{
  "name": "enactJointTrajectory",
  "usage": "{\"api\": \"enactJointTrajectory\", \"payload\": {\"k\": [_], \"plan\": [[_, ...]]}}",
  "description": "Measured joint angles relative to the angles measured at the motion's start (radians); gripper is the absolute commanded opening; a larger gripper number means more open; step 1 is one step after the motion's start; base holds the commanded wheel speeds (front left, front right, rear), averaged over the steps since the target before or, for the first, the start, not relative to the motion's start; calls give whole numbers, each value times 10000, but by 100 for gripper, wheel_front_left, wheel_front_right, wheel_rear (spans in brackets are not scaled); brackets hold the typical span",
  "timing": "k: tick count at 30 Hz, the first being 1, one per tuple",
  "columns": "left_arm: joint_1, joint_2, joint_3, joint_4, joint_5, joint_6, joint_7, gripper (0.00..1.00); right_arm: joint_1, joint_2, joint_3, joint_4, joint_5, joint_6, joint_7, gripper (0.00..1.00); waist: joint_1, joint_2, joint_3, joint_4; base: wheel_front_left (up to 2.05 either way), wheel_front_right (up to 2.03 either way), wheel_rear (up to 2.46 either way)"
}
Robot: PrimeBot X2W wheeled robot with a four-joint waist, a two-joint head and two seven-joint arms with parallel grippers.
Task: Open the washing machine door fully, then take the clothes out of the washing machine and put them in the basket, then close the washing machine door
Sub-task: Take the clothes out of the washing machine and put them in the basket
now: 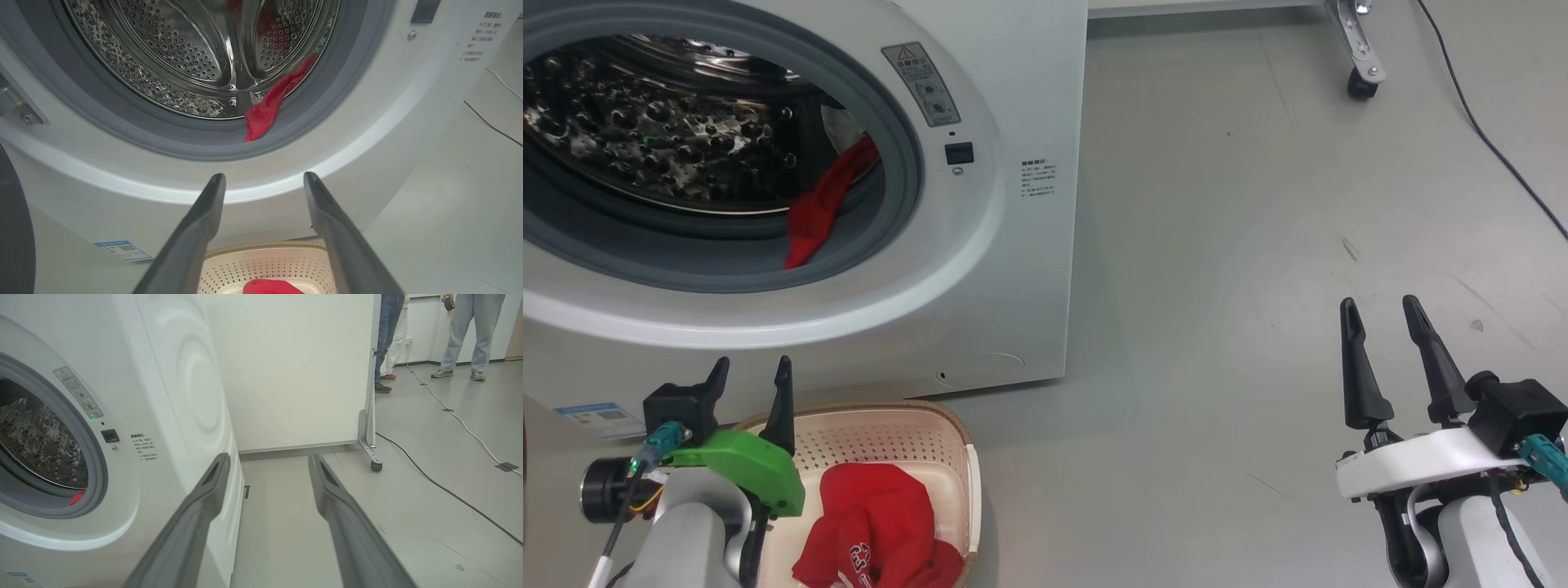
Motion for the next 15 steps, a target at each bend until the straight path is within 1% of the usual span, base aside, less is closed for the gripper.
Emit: {"api": "enactJointTrajectory", "payload": {"k": [2, 7, 15], "plan": [[194, -23, 56, -157, -33, 0, 0, 100, 112, 0, 13, 0, -2, 0, 0, 100, 0, 0, -190, 108, 0, 0, 0], [604, -46, 207, -1162, -174, 0, 2, 100, 344, 4, 119, -21, -2, 0, 0, 100, 0, 0, -601, 291, 0, 0, 0], [1209, -215, 199, -2245, -159, -2, 2, 100, 625, 6, 117, -134, 0, 0, 0, 100, 0, 0, -894, 361, 0, 0, 0]]}}
